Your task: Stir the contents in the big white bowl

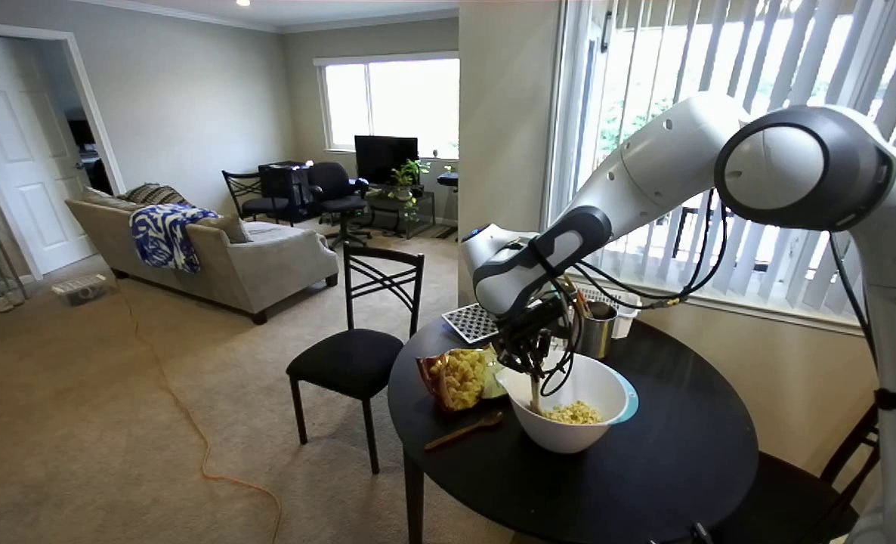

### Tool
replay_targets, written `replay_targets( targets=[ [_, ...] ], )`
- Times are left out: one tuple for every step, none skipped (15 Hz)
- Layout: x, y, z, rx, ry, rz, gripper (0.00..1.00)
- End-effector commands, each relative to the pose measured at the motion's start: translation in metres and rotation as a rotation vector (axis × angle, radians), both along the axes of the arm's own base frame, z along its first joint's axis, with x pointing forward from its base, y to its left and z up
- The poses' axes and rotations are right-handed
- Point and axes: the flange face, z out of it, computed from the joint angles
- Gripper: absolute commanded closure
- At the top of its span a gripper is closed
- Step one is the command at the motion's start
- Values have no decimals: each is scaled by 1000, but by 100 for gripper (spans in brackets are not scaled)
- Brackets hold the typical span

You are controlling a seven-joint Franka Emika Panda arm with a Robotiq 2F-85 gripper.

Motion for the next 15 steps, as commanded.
replay_targets(
  targets=[
    [4,-4,-5,20,-28,-16,95],
    [4,-5,-7,4,-27,-19,95],
    [3,-6,-8,-23,-24,-24,95],
    [3,-9,-10,-46,-23,-29,95],
    [2,-13,-13,-79,-21,-41,95],
    [1,-18,-16,-104,-20,-58,95],
    [1,-22,-19,-125,-17,-82,95],
    [-1,-26,-22,-145,-7,-114,95],
    [-3,-29,-25,-157,4,-141,95],
    [-6,-32,-28,-169,18,-168,95],
    [-9,-35,-30,-185,32,-191,95],
    [-13,-38,-31,-204,48,-209,95],
    [-17,-40,-32,-228,66,-222,95],
    [-20,-43,-32,-245,85,-231,95],
    [-23,-45,-32,-259,105,-236,95]
  ],
)
